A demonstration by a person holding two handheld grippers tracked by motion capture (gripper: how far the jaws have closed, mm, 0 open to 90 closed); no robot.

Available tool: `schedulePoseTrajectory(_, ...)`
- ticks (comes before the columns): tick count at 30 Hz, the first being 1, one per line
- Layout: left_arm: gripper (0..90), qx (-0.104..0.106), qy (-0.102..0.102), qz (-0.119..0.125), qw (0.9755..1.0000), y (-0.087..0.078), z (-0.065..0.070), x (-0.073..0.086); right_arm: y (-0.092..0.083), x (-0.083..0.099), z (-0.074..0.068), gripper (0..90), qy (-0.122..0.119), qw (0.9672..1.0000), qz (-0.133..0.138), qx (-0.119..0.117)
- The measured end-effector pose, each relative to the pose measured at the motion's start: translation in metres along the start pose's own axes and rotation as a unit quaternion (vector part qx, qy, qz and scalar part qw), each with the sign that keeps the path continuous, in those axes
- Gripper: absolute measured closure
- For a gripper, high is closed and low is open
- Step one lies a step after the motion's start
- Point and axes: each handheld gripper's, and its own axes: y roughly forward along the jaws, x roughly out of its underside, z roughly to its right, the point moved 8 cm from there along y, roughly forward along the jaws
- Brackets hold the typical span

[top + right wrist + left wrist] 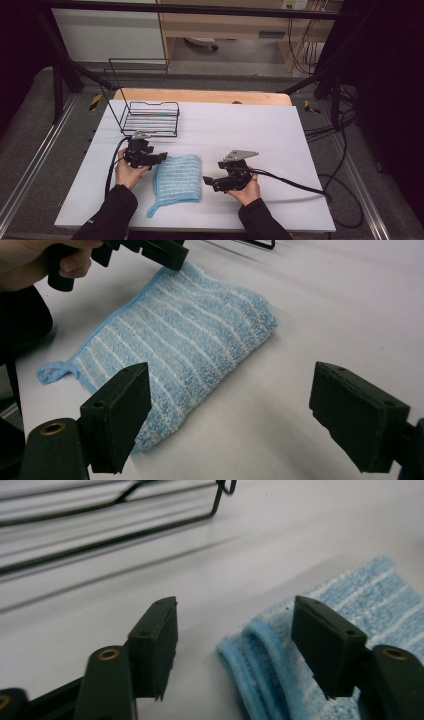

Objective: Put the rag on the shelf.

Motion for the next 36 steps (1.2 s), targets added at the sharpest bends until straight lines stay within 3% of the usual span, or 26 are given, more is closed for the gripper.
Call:
schedulePoseTrajectory(3, 42.1, 0.01, -0.001, -0.023, 0.9997, 0.005, 0.002, 0.006, 0.001, 0.002, 0.001, 16.4, -0.004, 1.0, -0.005, 0.001)
schedulePoseTrajectory(9, 50.6, 0.017, -0.015, -0.036, 0.9991, 0.009, 0.002, 0.013, 0.002, 0.003, 0.001, 15.4, -0.005, 0.9999, -0.011, -0.001)
schedulePoseTrajectory(22, 67.3, 0.029, -0.028, -0.042, 0.9983, 0.008, 0.007, 0.016, 0.006, 0.004, 0.005, 12.0, -0.008, 0.9997, -0.023, 0.001)
schedulePoseTrajectory(30, 73.4, 0.023, -0.017, -0.041, 0.9987, 0.008, 0.01, 0.017, 0.007, 0.0, 0.009, 10.5, -0.006, 0.9998, -0.018, 0.002)
schedulePoseTrajectory(36, 73.6, 0.016, -0.006, -0.038, 0.9991, 0.009, 0.011, 0.017, 0.007, -0.015, 0.017, 11.6, 0.018, 0.9998, 0.005, 0.005)
